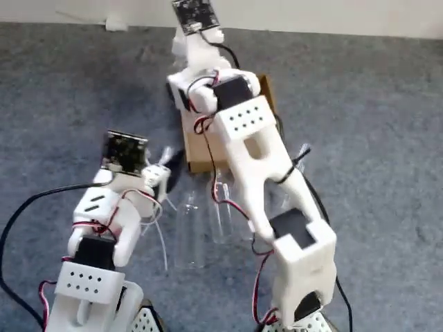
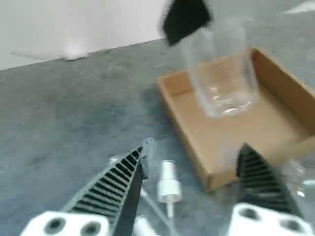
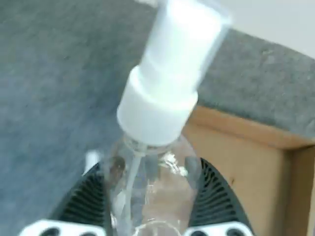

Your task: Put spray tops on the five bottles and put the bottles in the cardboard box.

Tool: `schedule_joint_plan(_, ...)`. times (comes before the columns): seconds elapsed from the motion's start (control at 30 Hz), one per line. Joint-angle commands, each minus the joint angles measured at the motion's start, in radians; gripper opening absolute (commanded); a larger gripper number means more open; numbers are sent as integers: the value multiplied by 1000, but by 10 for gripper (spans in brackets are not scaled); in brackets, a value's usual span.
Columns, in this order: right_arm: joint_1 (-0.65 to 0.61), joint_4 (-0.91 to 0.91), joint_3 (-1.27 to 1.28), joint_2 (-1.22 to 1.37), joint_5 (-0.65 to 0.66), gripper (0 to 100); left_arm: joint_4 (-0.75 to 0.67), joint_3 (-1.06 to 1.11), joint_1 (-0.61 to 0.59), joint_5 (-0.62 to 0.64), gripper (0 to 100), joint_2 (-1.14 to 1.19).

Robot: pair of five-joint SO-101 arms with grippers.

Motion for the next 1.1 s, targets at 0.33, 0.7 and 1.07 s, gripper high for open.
schedule_joint_plan(0.33,-134,275,-21,-255,8,3,-43,-45,-18,54,316,-8)
schedule_joint_plan(0.7,-96,205,-18,-274,-75,3,250,-203,99,52,321,-31)
schedule_joint_plan(1.07,-166,387,-19,-280,-69,3,218,-170,85,52,347,-107)
